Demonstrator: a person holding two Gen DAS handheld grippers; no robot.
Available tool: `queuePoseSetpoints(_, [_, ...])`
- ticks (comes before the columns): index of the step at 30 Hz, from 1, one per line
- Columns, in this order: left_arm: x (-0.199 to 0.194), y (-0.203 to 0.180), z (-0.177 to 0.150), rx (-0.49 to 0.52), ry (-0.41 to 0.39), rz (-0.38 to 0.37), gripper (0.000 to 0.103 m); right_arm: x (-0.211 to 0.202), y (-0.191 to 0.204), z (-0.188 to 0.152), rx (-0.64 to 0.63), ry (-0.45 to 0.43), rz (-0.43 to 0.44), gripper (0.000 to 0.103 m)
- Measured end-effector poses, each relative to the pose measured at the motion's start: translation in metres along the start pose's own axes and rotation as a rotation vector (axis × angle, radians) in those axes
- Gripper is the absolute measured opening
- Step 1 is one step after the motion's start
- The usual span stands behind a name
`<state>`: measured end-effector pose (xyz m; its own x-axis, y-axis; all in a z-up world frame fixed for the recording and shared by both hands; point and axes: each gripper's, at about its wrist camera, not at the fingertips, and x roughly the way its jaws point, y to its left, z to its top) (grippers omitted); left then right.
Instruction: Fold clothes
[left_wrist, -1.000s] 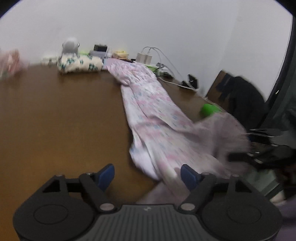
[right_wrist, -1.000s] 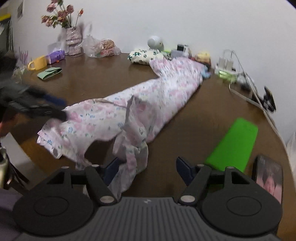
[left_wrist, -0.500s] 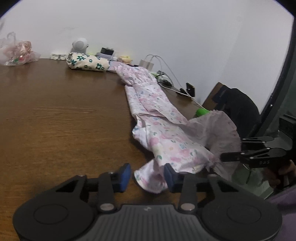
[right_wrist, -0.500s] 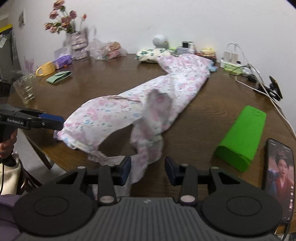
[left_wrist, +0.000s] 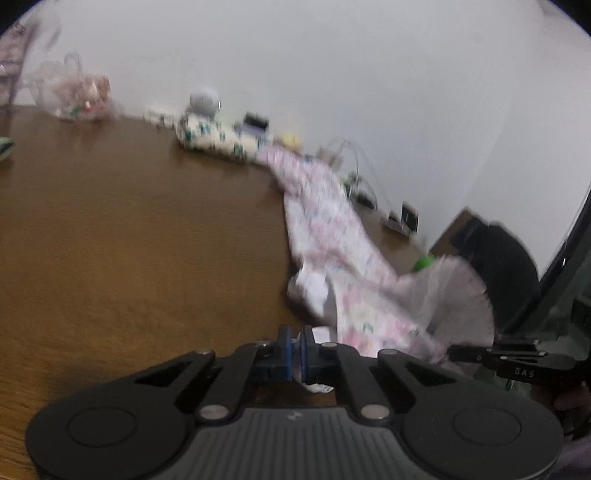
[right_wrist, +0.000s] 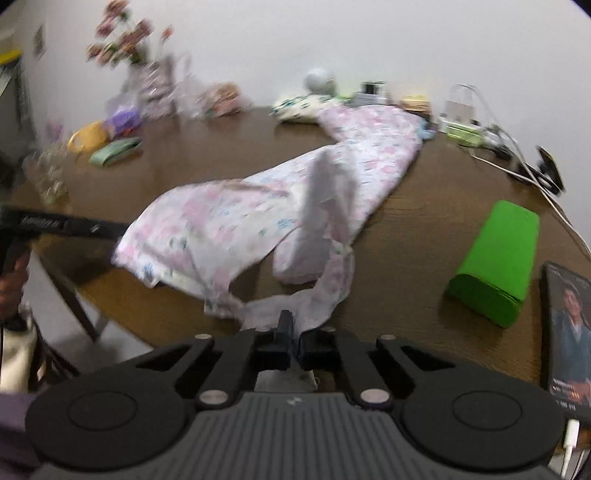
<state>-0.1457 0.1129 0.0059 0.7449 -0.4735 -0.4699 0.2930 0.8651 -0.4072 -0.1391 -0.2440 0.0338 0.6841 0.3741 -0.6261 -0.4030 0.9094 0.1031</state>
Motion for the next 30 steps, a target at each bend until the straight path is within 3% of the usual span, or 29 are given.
queuePoseSetpoints(5, [-0.050, -0.009, 0.034, -0.098, -0.233, 0.043, 0.002, -0.049, -0.028, 0.025, 0.143, -0.145, 0.091, 0.001])
queuePoseSetpoints(7, [-0.074, -0.025, 0.052, -0.059, -0.330, 0.041, 0.002, -0.073, -0.033, 0.037, 0.164, -0.214, 0.135, 0.001])
queuePoseSetpoints(12, [-0.140, -0.089, 0.115, 0.147, -0.589, 0.004, 0.002, -0.147, -0.026, 0.094, 0.066, -0.419, 0.196, 0.001])
queuePoseSetpoints(15, [-0.190, -0.136, 0.160, 0.261, -0.765, -0.020, 0.002, -0.209, -0.010, 0.139, -0.048, -0.576, 0.160, 0.001])
queuePoseSetpoints(18, [-0.222, -0.173, 0.199, 0.368, -0.864, -0.015, 0.002, -0.273, 0.006, 0.183, -0.138, -0.723, 0.125, 0.001])
queuePoseSetpoints(21, [-0.236, -0.191, 0.239, 0.413, -0.880, -0.007, 0.002, -0.307, 0.012, 0.221, -0.185, -0.814, 0.096, 0.001])
queuePoseSetpoints(24, [-0.231, -0.187, 0.267, 0.398, -0.871, -0.010, 0.002, -0.306, 0.010, 0.250, -0.187, -0.831, 0.093, 0.001])
queuePoseSetpoints(26, [-0.212, -0.175, 0.280, 0.375, -0.844, -0.003, 0.002, -0.291, 0.005, 0.267, -0.177, -0.810, 0.091, 0.001])
queuePoseSetpoints(30, [-0.145, -0.147, 0.313, 0.335, -0.714, 0.063, 0.002, -0.224, -0.012, 0.307, -0.122, -0.689, 0.079, 0.001])
